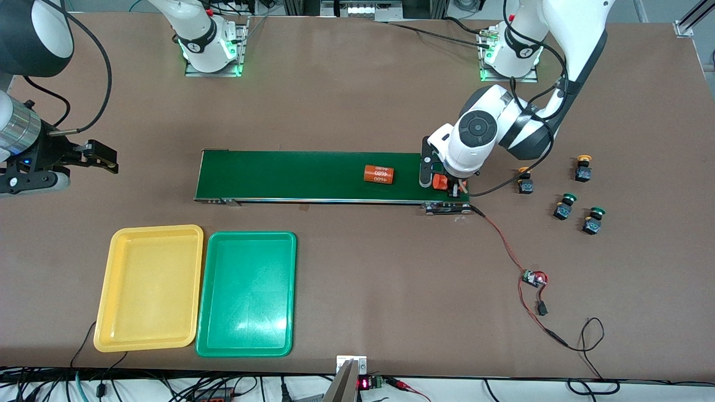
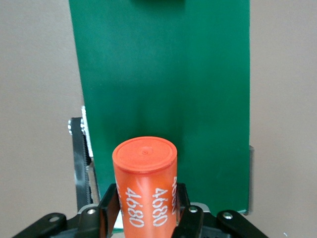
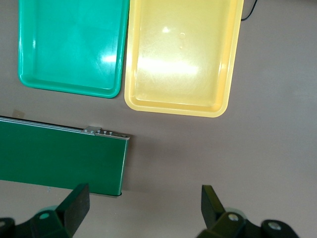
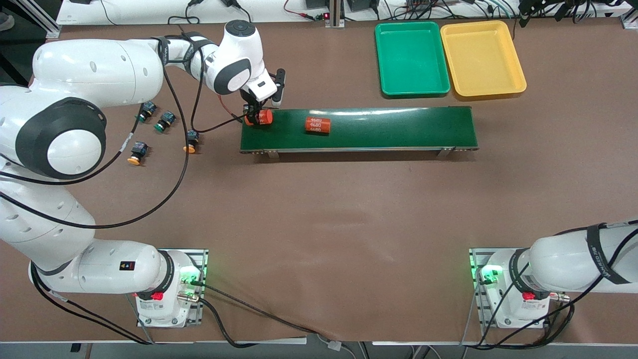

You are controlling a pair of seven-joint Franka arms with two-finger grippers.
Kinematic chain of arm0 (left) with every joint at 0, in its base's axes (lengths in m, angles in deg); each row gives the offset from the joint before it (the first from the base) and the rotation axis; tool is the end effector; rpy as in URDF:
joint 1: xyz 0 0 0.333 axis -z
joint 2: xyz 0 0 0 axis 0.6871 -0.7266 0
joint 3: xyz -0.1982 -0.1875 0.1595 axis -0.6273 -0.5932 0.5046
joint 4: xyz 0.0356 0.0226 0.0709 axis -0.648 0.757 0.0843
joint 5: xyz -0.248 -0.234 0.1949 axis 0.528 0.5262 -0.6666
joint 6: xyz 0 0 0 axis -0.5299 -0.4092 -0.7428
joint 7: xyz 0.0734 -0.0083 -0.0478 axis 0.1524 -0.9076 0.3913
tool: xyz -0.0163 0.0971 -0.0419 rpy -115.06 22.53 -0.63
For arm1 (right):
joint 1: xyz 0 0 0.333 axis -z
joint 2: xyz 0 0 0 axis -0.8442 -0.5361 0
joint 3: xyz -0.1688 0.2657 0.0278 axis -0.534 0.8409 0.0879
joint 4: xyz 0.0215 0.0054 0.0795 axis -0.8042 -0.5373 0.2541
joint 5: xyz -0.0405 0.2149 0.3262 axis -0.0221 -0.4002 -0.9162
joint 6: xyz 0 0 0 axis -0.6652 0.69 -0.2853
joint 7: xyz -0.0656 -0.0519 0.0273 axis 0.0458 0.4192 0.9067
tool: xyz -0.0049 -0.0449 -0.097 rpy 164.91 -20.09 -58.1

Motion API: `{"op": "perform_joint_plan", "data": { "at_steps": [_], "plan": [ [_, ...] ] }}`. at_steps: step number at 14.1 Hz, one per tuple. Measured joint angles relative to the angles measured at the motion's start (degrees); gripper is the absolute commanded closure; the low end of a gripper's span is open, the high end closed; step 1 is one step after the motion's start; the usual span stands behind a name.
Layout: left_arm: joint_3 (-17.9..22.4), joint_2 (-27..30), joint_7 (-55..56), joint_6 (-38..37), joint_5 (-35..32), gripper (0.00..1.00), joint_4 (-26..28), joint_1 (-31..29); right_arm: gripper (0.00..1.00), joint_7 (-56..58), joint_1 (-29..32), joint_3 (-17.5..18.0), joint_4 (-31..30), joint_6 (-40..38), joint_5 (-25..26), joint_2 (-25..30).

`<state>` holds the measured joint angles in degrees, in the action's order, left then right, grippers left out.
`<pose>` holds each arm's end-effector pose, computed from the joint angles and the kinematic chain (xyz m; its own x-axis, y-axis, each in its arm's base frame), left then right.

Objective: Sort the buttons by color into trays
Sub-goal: 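Set the second cylinder on the belt and open the left gripper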

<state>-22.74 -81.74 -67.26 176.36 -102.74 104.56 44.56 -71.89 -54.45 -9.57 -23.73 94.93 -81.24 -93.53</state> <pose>0.5145 -0.2750 0.2674 -0.0677 -0.9952 -0.0701 -0.9926 0.0601 0.1060 0.6054 0.0124 0.5497 0.9882 0.1494 -0.0331 0.1508 -0.9876 0.0433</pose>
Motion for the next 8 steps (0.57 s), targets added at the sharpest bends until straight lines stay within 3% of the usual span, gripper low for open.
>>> {"op": "perform_joint_plan", "data": {
  "at_steps": [2, 3, 4, 5, 8],
  "plan": [
    [-0.51, 0.0, 1.06, -0.46, 0.0, 0.97, 0.01, 0.0, 0.0, 0.0, 0.0, 0.0, 0.0, 0.0, 0.0, 0.0],
    [-0.91, 0.0, 2.25, -0.85, 0.0, 0.61, 0.04, 0.01, 0.0, 0.0, 0.0, 0.0, 0.0, 0.0, 0.0, 0.0],
    [-1.25, 0.0, 3.71, -1.26, 0.0, 0.05, 0.04, 0.0, 0.0, 0.0, 0.0, 0.0, 0.0, 0.0, 0.0, 0.0],
    [-1.66, 0.0, 4.89, -1.46, 0.0, 0.0, 0.04, 0.01, 0.0, 0.0, 0.0, 0.0, 0.0, 0.0, 0.0, 0.0],
    [-2.09, 0.98, 6.03, -2.17, 0.0, 0.0, -0.2, -0.08, 0.0, 0.0, 0.0, 0.0, 0.0, 0.0, 0.0, 0.0]
  ]
}}
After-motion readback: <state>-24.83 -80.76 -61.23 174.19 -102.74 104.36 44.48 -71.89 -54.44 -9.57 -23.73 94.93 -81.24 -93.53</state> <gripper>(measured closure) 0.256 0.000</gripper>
